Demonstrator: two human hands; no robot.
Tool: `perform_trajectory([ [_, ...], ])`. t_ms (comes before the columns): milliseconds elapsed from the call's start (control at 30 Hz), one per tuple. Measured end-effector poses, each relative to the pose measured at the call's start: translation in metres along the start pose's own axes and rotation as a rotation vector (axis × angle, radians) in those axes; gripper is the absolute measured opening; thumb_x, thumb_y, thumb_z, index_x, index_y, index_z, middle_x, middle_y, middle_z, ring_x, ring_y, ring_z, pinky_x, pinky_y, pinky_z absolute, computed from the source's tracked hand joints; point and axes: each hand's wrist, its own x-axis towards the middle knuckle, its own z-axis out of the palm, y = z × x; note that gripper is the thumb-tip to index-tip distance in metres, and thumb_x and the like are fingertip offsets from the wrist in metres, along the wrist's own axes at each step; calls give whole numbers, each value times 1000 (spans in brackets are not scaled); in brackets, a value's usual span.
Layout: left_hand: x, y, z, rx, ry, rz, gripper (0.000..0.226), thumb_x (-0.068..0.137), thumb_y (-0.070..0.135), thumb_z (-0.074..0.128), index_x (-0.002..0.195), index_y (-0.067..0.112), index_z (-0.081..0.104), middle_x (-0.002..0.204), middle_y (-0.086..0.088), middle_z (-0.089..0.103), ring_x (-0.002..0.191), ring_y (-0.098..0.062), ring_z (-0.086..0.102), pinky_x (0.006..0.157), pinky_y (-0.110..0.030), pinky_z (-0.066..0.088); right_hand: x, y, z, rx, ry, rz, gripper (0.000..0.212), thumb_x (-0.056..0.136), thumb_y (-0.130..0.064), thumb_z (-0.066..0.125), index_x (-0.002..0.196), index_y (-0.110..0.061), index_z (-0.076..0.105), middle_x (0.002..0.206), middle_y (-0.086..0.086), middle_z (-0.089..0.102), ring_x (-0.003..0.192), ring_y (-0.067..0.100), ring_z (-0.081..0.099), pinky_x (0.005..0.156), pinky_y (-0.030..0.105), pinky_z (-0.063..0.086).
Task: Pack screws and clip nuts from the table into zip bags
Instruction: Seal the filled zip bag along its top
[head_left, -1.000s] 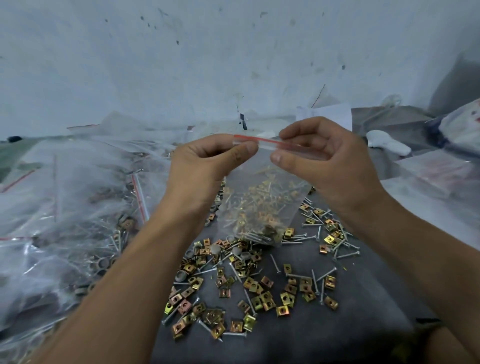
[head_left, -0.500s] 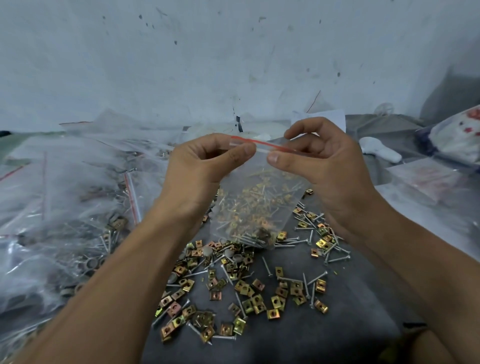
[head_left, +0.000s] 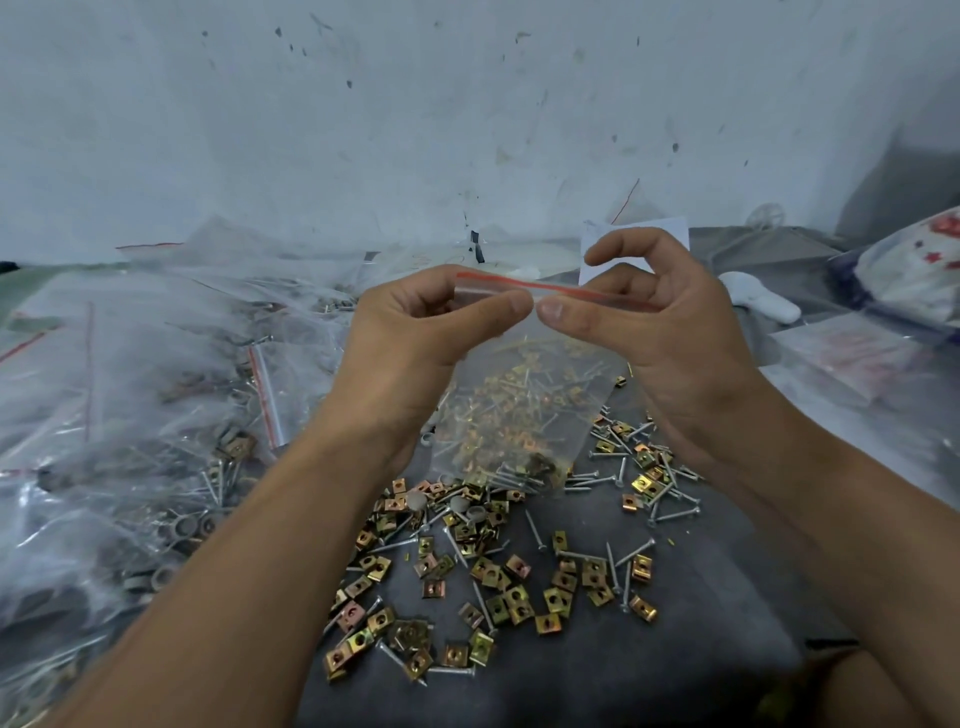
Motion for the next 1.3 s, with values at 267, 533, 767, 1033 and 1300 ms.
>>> perform_trajectory([
  [267, 4, 1, -12, -6, 56, -37, 12, 77, 25, 87, 83, 15, 85, 79, -4, 74, 78, -16, 59, 73, -36, 38, 4, -7, -13, 58, -1, -18, 51, 63, -17, 93, 101, -17, 60, 79, 3, 76, 78, 19, 74, 82, 31, 60],
  [533, 4, 1, -22, 17, 33, -52, 27, 75, 32, 87, 89, 10, 85, 84, -8, 74, 85, -18, 62, 81, -40, 40, 4, -8, -31, 80, 15, 26, 52, 57, -26, 98, 97, -16, 65, 97, 21, 78, 96, 31, 77, 91, 34, 59],
  [767, 4, 1, -39, 6, -70, -123, 26, 92, 36, 68, 98, 20, 87, 107, -9, 81, 109, -27, 73, 95, -48, 46, 0, -5, -25, 130, 24, 39, 53, 58, -29, 94, 97, -14, 62, 98, 18, 78, 99, 29, 77, 87, 27, 58],
  [1033, 2, -4, -26, -14, -31, -120, 34, 69, 40, 92, 95, 19, 86, 87, -5, 79, 81, -18, 71, 75, -36, 51, 0, -1, -9, 136, 74, 18, 43, 68, -17, 86, 102, -13, 60, 93, 13, 79, 93, 24, 77, 85, 28, 59],
  [1300, 1, -5, -16, 30, 43, -58, 29, 68, 35, 91, 89, 15, 86, 82, -13, 80, 71, -16, 72, 65, -24, 53, -4, 1, 1, 30, 17, 43, 41, 77, -6, 84, 112, -10, 63, 93, 9, 79, 82, 15, 70, 79, 29, 59],
])
